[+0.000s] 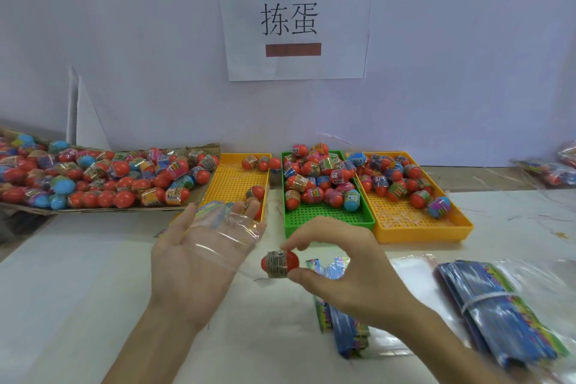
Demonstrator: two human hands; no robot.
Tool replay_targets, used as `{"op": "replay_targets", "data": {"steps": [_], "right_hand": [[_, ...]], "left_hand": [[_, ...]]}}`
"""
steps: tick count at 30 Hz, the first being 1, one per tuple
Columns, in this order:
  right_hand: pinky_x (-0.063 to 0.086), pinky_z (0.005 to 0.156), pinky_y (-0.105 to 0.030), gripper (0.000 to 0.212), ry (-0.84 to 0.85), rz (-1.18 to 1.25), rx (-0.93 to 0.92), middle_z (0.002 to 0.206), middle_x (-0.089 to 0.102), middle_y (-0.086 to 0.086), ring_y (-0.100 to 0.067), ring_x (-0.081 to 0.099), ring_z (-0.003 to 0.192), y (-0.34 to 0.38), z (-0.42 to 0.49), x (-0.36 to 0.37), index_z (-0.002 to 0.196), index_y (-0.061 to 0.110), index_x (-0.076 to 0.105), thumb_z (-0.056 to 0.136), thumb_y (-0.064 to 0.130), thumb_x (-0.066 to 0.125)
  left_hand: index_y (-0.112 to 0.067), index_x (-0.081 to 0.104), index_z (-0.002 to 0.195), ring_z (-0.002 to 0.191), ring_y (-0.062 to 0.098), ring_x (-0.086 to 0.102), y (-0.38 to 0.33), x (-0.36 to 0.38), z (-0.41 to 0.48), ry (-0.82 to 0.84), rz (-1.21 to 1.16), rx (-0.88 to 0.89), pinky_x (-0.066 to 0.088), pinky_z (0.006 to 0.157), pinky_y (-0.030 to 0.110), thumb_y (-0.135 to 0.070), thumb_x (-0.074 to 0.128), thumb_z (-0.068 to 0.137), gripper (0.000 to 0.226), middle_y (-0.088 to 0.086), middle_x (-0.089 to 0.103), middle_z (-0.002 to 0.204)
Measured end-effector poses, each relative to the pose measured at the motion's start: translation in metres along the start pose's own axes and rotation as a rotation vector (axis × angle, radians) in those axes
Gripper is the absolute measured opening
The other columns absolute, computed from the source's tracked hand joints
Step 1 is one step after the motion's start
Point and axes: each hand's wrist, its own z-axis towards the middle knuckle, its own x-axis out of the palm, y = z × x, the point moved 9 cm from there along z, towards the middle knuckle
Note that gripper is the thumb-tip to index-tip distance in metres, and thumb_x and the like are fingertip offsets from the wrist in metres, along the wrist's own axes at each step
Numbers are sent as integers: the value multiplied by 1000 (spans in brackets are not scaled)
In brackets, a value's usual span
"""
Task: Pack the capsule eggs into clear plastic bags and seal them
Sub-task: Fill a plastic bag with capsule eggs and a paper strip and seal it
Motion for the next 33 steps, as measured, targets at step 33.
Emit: {"op": "replay_targets", "data": {"steps": [33], "right_hand": [[42, 92, -30, 43, -369, -418, -171, 117, 57, 8, -9, 49, 110, 9, -11, 7, 114, 30, 61, 77, 37, 82]], "left_hand": [[0, 42, 147, 117, 38, 65, 25, 14, -1, 170, 154, -123, 60, 87, 47, -25, 35, 102, 53, 26, 55, 143]]}}
